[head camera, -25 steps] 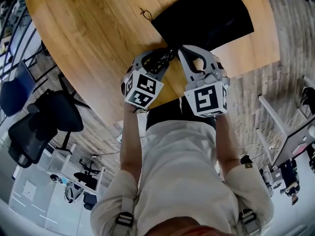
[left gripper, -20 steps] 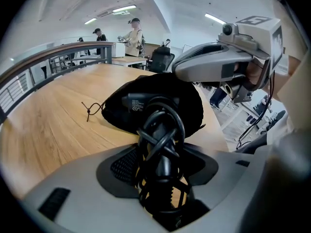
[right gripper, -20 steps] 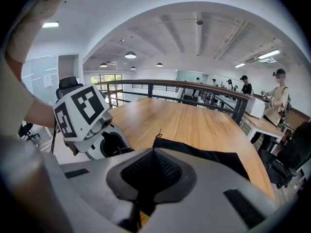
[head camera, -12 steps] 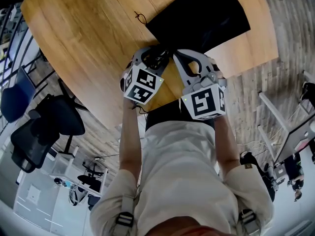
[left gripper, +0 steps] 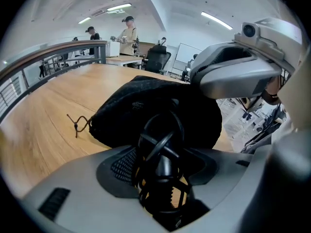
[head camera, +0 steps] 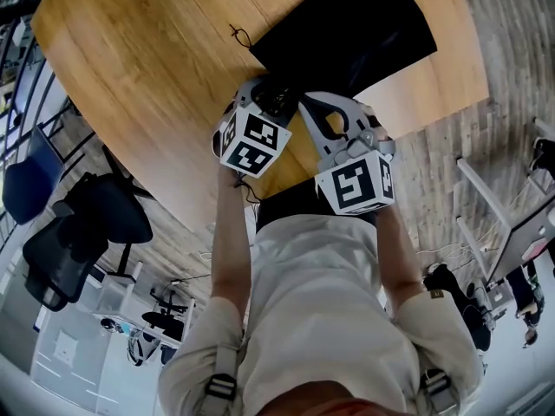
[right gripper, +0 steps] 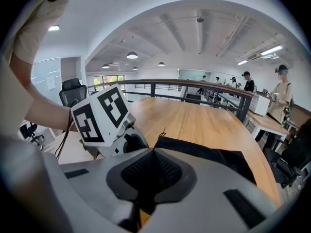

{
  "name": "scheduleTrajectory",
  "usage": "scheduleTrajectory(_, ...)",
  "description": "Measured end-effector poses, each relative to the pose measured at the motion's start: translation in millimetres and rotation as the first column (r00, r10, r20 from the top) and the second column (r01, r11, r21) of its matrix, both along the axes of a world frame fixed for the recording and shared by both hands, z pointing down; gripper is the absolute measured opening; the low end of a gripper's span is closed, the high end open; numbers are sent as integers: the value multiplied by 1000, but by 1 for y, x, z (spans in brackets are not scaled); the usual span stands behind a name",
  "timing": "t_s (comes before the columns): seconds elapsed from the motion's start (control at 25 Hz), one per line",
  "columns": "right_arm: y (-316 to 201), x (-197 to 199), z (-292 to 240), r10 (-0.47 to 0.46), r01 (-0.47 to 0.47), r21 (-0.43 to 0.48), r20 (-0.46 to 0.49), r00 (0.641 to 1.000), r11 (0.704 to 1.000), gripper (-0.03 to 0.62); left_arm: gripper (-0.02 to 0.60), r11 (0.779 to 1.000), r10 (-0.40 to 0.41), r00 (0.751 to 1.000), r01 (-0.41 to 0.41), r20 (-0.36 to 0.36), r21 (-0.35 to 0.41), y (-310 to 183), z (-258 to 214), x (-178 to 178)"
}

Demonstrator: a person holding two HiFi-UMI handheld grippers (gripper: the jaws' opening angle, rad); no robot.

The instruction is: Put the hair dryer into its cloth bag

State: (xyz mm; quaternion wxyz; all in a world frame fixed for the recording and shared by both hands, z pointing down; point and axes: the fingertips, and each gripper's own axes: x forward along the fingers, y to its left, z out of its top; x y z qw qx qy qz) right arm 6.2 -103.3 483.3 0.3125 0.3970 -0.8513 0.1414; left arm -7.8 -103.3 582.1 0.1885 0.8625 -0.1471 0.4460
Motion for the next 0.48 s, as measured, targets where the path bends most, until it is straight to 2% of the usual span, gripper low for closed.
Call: scheduleTrajectory(0.48,4,1,7,3,-3,0,5,1000,1000,25,249,998,47,999,-47,11,36,-9,6,12)
